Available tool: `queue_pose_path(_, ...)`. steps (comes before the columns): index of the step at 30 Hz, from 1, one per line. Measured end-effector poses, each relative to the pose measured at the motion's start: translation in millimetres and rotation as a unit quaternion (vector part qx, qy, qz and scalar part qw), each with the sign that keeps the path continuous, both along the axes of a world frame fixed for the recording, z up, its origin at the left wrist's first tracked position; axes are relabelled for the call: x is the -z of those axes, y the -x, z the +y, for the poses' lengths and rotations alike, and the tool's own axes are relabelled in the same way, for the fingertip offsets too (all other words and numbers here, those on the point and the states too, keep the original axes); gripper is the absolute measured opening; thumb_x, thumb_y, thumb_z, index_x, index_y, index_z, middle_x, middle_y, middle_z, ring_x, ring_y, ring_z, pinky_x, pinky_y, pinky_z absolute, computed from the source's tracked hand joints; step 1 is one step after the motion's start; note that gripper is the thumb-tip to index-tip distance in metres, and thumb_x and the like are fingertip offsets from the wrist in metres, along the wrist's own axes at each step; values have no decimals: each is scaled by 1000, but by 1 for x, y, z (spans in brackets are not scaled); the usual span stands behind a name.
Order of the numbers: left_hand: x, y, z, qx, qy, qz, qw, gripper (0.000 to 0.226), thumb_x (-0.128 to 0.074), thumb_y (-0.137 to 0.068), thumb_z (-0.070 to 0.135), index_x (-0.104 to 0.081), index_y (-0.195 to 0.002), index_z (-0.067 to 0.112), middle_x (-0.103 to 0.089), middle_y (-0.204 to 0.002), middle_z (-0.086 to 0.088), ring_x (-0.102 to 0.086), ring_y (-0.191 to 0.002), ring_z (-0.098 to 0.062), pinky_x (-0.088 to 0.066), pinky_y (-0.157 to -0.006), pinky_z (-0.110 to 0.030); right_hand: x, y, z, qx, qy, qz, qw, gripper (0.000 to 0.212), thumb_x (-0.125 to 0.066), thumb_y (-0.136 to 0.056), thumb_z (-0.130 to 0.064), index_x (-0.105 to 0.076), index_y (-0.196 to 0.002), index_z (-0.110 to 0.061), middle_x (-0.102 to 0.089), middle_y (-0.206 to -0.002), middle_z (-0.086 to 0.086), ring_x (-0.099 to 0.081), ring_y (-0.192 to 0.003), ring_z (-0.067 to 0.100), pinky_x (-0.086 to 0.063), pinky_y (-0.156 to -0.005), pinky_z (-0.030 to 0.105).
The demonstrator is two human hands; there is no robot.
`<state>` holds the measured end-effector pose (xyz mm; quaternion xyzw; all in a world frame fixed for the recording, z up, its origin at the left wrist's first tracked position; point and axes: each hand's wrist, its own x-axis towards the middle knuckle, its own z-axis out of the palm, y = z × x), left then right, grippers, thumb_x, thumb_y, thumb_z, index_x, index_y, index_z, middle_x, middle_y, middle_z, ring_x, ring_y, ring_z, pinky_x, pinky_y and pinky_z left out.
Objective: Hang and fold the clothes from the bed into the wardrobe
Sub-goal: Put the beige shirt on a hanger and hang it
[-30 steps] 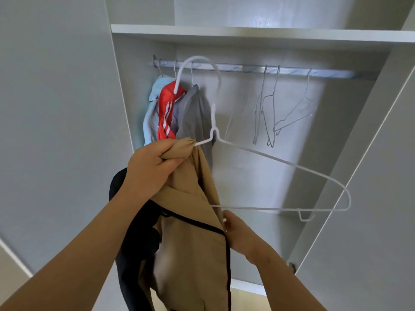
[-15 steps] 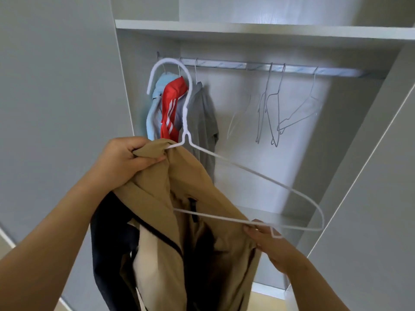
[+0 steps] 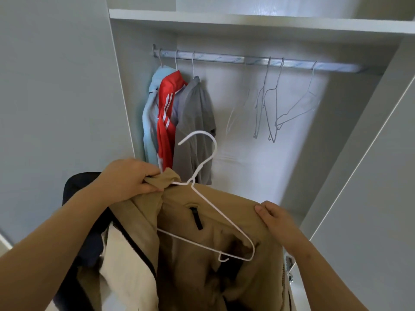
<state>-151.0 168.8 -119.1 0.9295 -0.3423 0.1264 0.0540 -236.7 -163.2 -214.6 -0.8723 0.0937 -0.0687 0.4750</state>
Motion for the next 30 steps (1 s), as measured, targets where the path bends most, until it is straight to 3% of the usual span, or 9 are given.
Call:
queue_pose_path(6,14,-1,-24,-59,-79,-29,995,38,-47,-91,43,-26,-62,31,-37,-66,13,-49,-74,-7,-31,-63,-20,-12,4,5,26,87,8,996,30,-41,-98,-31,-51,-77,-13,-51,-68,-1,-47,-66,14,-37,-63,29)
queue_pose_path(9,21,6,-39,-127,-43,-70,988,25,-43,-95,40,-35,-76,25,-43,-76,9,-57,-84,-13,-32,-62,-22,-26,4,12,-5,208,39,977,33,-36,-99,-29,-39,-68,-19,-45,-65,-4,-42,-61,11,-35,-59,28)
queue_pose_path(12,27,14,-58,-187,16,-107,976,20,-41,-97,36,-48,-84,23,-59,-84,3,-58,-78,-15,-29,-56,-23,-41,5,33,-52,255,52,964,34,-32,-100,-31,-35,-67,-23,-45,-67,-6,-43,-61,9,-33,-55,23)
queue_pose_path(15,32,20,-71,-188,72,-112,973,19,-40,-96,38,-47,-85,23,-55,-81,6,-48,-68,-11,-23,-51,-21,-55,5,53,-68,227,29,971,28,-31,-101,-32,-40,-75,-23,-49,-74,-6,-50,-72,13,-40,-66,26)
queue_pose_path(18,36,28,-78,-175,133,-105,970,18,-46,-94,36,-44,-83,22,-46,-74,7,-41,-64,-11,-25,-54,-23,-66,5,70,-63,149,-4,987,22,-33,-100,-30,-47,-91,-16,-54,-84,-1,-54,-81,16,-42,-71,27)
queue_pose_path(22,38,43,-85,-124,219,-96,963,8,-68,-83,17,-65,-82,10,-63,-69,-5,-58,-59,-22,-30,-55,-21,-73,8,83,-92,28,-10,995,28,-39,-99,-31,-41,-73,-21,-48,-67,-3,-52,-57,11,-45,-49,20)
queue_pose_path(26,35,46,-76,-133,277,-71,949,10,-65,-85,19,-67,-86,9,-64,-73,-6,-57,-66,-20,-25,-54,-11,-71,13,76,-162,-33,-8,986,23,-49,-94,-33,-54,-78,-17,-59,-66,-2,-62,-60,10,-52,-59,17)
queue_pose_path(28,33,43,-70,-146,285,-67,945,14,-61,-88,25,-65,-85,12,-58,-71,1,-51,-65,-14,-25,-55,-10,-68,14,67,-81,-25,-105,991,22,-50,-92,-32,-60,-78,-18,-62,-70,-2,-60,-67,8,-47,-63,17)
queue_pose_path(30,30,41,-65,-143,294,-50,944,15,-60,-88,28,-65,-89,14,-52,-70,7,-45,-65,-9,-25,-56,-7,-68,12,50,96,11,-193,976,18,-51,-93,-28,-59,-79,-21,-60,-75,-8,-57,-76,10,-44,-69,26)
